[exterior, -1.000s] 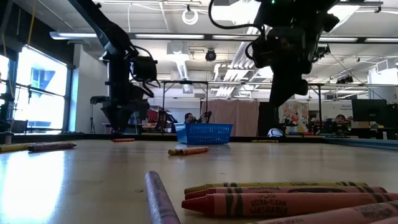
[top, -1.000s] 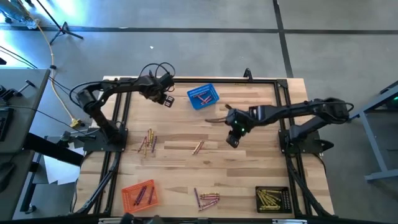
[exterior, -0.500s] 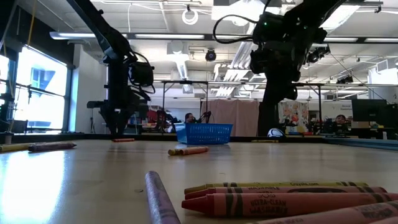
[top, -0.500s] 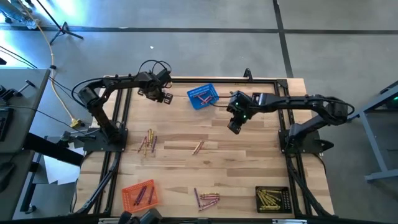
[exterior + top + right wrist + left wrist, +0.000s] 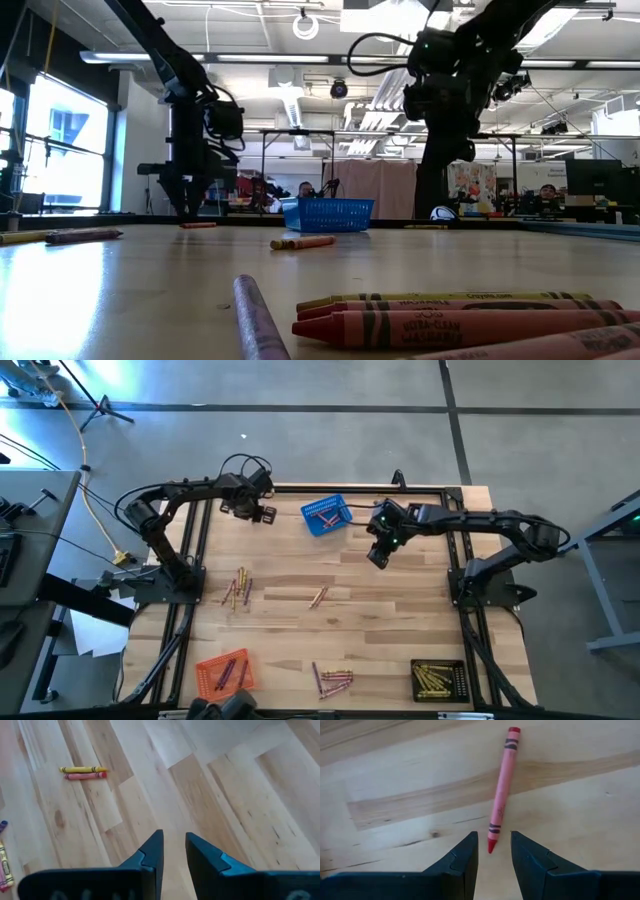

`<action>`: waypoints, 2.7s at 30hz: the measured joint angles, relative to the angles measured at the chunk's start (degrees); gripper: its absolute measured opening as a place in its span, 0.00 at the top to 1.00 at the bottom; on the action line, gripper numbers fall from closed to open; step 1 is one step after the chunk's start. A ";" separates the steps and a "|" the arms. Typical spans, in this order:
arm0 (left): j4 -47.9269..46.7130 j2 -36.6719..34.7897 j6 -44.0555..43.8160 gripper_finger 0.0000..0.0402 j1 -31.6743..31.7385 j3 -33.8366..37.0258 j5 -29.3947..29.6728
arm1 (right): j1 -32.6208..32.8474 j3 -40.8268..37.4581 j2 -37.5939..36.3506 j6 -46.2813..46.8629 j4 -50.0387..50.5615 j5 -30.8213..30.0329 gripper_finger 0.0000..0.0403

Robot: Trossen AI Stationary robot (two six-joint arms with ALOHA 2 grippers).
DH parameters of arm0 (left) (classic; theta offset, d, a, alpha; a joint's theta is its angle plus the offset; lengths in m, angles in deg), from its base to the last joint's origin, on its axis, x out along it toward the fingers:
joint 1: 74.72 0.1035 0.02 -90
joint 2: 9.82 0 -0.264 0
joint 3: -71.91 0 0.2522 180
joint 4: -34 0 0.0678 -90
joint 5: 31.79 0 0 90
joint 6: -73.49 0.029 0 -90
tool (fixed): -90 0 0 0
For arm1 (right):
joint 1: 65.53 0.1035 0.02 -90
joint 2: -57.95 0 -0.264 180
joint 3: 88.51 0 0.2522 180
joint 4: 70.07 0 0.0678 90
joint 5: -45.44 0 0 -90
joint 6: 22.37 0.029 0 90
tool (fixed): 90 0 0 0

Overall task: Sort crayons
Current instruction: Put the red crayon into the blue bin

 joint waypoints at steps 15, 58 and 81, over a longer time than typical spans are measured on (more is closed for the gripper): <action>1.03 -0.02 1.72 0.75 3.32 0.00 -3.27 | -0.38 0.00 0.00 -2.98 -2.93 -0.20 0.83; 5.47 2.08 -3.32 0.75 2.17 0.02 -5.33 | -0.38 0.02 0.00 -3.09 -8.58 -0.31 0.84; 2.95 5.81 -4.40 0.98 1.94 -0.11 -5.40 | -0.36 0.02 0.00 -3.04 -8.70 -0.24 0.84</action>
